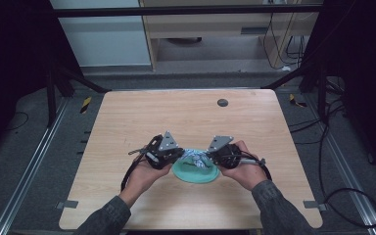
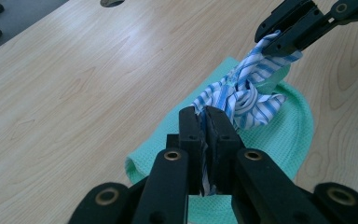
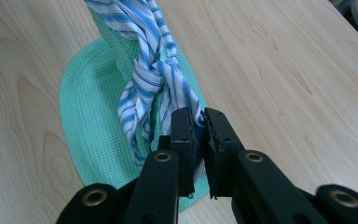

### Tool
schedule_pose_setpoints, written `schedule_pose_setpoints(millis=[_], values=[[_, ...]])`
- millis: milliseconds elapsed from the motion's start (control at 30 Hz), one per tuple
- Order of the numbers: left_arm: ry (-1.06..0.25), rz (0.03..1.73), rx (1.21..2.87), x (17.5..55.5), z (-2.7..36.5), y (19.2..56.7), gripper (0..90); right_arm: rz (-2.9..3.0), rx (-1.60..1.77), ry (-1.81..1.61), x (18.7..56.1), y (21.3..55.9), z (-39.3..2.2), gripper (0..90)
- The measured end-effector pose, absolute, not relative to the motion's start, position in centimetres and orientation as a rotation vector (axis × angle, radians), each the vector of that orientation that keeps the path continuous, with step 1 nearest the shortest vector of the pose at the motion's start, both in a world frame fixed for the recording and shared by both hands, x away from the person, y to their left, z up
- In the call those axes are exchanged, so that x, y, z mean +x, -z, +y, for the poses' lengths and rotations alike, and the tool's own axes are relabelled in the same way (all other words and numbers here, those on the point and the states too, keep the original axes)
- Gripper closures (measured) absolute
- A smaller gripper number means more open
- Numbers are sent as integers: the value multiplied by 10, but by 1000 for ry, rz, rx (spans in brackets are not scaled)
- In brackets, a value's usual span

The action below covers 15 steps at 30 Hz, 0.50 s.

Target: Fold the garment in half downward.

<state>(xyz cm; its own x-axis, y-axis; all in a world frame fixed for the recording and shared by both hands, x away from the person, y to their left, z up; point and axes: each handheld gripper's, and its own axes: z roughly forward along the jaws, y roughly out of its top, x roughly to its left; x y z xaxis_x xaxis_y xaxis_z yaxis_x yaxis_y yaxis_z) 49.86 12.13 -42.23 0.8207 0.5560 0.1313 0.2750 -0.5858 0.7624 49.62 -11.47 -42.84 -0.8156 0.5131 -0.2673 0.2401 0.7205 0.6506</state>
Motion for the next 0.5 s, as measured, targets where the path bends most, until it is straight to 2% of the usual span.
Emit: schedule_pose_setpoints(millis=[500], values=[[-469,601,2204,489,123,431,860,2504,574,-857,490,436,-114,822]])
